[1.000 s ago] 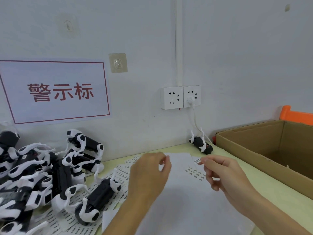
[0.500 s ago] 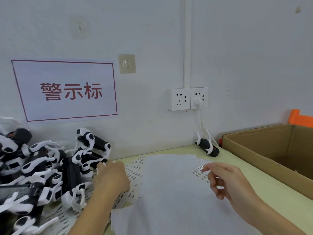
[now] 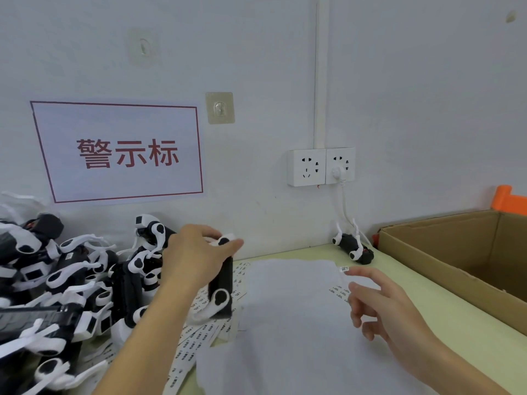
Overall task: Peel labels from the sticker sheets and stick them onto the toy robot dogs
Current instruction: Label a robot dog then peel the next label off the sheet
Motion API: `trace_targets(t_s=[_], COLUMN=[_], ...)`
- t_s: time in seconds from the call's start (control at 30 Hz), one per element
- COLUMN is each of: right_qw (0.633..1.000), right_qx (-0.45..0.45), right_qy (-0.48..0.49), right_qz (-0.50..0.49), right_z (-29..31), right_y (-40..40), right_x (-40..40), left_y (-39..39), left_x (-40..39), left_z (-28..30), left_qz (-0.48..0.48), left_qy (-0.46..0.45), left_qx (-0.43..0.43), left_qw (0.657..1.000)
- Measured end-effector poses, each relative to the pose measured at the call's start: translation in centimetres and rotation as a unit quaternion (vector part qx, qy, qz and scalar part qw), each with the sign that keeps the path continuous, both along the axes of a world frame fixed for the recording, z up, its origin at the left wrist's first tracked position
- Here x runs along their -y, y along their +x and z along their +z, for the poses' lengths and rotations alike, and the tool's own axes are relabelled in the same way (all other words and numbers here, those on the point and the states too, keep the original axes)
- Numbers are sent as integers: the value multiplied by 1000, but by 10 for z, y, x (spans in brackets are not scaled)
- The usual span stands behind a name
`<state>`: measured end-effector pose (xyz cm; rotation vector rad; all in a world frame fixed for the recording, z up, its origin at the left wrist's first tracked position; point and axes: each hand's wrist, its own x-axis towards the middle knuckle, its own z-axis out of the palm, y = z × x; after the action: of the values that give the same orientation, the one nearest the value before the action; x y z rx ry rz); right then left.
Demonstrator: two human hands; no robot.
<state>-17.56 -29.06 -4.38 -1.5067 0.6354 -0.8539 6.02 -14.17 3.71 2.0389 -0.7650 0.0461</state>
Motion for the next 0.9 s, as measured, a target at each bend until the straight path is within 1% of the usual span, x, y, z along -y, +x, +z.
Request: trace_targets(t_s=[0.03,0.1,0.17,0.23,0.3,0.37,0.47,0.57,0.7,0.83,0.9], right_qw=[1000,1000,999,998,996,995,994,991,986,985,987], right_qx=[1,3,0,2,11,23,31,23,28,36,38], right_qy=[-3,-14,-39,-61,-73,-82,-93,-129,-163,-144,-119], right_qz=[4,14,24,36,44,44,43,23,-37,-83,-104], right_z=[-1,-3,-5,-7,-11,-15,-18,-20,-20,-18,-17], right_y=[0,1,4,9,13,16,18,20,21,20,18], right_x=[-2,-5,-10,-15,-19,-21,-23,-24,-21,-13,-6], left_y=[-1,-4,-9,-19,-31,-45,-62,-71,-76,-77,-75], left_x=[2,8,17,25,35,45,53,57,60,56,53], left_z=[0,-4,-7,-11,-19,-29,-46,-57,-64,-60,-56], left_qz=[-27,-71,-93,-106,-110,-114,-110,-129,-160,-185,-166], left_qy=[-56,-152,-226,-291,-322,-334,-351,-334,-319,-266,-238], left_qx=[-40,-134,-215,-291,-359,-421,-494,-521,-542,-569,-569], left_qw=[997,977,945,905,869,836,788,775,761,756,770])
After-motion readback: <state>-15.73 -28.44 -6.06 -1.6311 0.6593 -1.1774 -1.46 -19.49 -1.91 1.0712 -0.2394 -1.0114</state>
